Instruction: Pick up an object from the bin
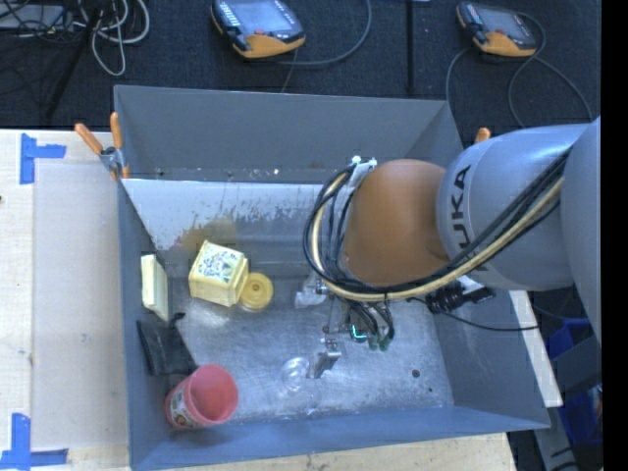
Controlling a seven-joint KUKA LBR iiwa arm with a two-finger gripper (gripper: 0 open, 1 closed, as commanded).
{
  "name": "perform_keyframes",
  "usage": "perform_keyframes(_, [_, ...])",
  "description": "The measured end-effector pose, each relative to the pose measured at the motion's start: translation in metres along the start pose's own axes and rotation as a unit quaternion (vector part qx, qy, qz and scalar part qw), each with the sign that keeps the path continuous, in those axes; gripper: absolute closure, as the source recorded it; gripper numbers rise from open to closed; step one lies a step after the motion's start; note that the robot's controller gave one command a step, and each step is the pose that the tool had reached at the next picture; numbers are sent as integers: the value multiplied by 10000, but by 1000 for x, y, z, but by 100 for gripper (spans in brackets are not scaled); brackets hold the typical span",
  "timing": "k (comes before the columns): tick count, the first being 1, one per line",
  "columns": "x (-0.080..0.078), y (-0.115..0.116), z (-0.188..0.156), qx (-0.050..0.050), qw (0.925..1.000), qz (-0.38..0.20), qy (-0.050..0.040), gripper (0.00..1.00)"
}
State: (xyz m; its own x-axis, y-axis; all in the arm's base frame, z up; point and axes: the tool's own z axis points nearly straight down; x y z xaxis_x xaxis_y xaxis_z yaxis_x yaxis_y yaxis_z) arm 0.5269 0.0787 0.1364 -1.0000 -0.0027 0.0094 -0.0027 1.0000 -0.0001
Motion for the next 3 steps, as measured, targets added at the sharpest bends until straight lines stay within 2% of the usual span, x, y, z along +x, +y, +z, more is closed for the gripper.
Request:
perform_keyframes(1, [-2, 0, -3, -3, 10000, 10, -36, 0])
perform_keyframes(2, [-29, -13, 57, -29, 10000, -85, 8, 100])
perform_keyframes(3, [-29, -14, 57, -29, 10000, -81, 9, 100])
